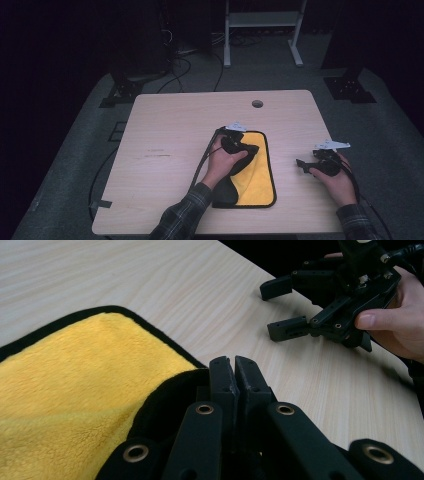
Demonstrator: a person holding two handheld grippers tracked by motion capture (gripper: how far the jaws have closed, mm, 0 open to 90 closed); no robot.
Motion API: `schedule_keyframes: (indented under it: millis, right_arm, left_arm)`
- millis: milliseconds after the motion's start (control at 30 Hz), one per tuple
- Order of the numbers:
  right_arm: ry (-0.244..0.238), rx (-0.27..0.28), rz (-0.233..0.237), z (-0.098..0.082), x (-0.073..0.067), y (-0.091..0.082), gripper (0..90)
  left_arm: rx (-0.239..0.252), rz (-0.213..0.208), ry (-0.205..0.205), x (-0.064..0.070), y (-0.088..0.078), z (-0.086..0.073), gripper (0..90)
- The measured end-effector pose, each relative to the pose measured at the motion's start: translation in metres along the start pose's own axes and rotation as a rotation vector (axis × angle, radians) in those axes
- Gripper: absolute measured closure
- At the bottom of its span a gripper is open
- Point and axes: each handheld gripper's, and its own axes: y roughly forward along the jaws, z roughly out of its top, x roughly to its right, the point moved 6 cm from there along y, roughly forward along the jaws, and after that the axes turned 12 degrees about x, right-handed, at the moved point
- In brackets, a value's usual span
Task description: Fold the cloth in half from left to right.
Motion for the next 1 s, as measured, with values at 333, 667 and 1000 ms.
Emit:
schedule_keyframes:
  millis: [333,667,1000]
  right_arm:
    - [-0.003,0.000,0.003,0.000,0.000,0.000,17.4]
    - [-0.004,-0.001,0.005,0.000,0.000,0.001,17.2]
    - [-0.004,-0.001,0.005,0.000,0.000,0.001,17.2]
  left_arm:
    - [-0.053,-0.010,-0.039,-0.005,0.029,-0.016,87.6]
    - [-0.104,0.001,-0.042,-0.009,0.043,-0.029,86.7]
    - [-0.042,-0.008,-0.011,-0.003,0.024,-0.011,67.4]
